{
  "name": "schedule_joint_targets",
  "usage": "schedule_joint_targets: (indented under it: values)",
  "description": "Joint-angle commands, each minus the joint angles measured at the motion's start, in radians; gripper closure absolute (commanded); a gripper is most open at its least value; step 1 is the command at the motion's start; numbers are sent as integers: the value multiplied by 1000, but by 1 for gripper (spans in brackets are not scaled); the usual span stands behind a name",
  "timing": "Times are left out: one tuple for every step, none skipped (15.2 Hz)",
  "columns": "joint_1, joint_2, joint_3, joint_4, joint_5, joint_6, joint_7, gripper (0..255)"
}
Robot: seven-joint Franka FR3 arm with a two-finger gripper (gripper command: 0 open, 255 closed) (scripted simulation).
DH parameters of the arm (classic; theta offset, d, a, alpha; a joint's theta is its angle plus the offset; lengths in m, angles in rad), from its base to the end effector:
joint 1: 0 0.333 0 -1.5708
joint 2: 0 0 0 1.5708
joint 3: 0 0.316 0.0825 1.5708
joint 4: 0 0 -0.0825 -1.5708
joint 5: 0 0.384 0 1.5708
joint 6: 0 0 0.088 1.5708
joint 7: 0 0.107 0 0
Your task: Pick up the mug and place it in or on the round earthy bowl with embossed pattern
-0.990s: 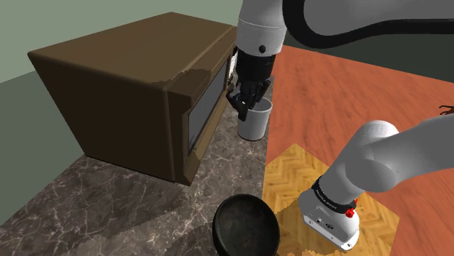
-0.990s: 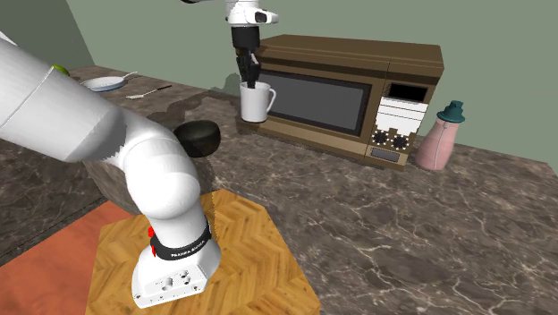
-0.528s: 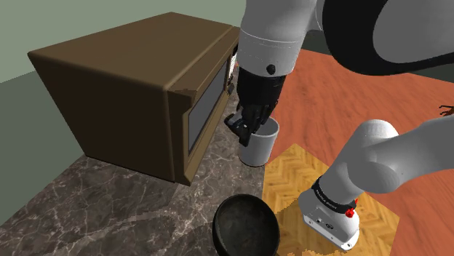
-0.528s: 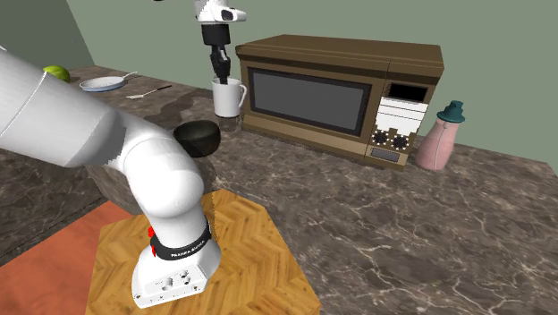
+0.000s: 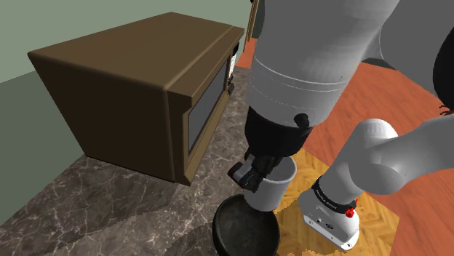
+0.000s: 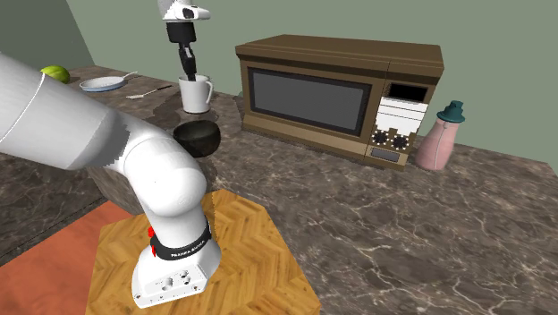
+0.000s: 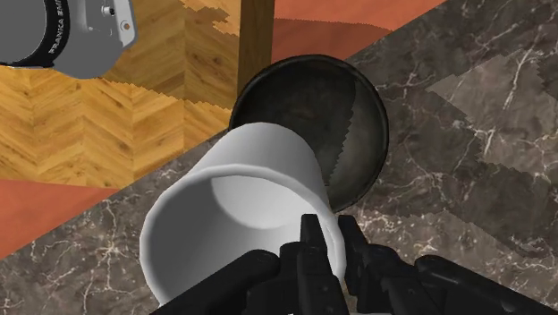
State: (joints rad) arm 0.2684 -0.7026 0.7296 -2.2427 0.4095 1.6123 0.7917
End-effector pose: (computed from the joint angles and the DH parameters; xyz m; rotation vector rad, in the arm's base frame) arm 0.1320 0.3776 0.5385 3.0739 0.0479 -0.0182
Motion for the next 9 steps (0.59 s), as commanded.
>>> schedule_joint_targets:
  values:
    - [-2, 19, 38, 39, 12, -8, 44, 255]
    - [-1, 17, 42, 26, 16, 4, 43, 255]
    - [0, 16, 47, 13, 19, 16, 42, 255]
    - [1, 15, 52, 0, 23, 29, 41, 255]
    - [2, 15, 56, -12, 26, 41, 40, 255]
    - [3, 14, 61, -25, 30, 54, 39, 255]
    - [4, 14, 67, -37, 34, 67, 38, 255]
    - [5, 14, 72, -49, 37, 79, 37, 255]
    - [5, 15, 78, -61, 41, 92, 37, 255]
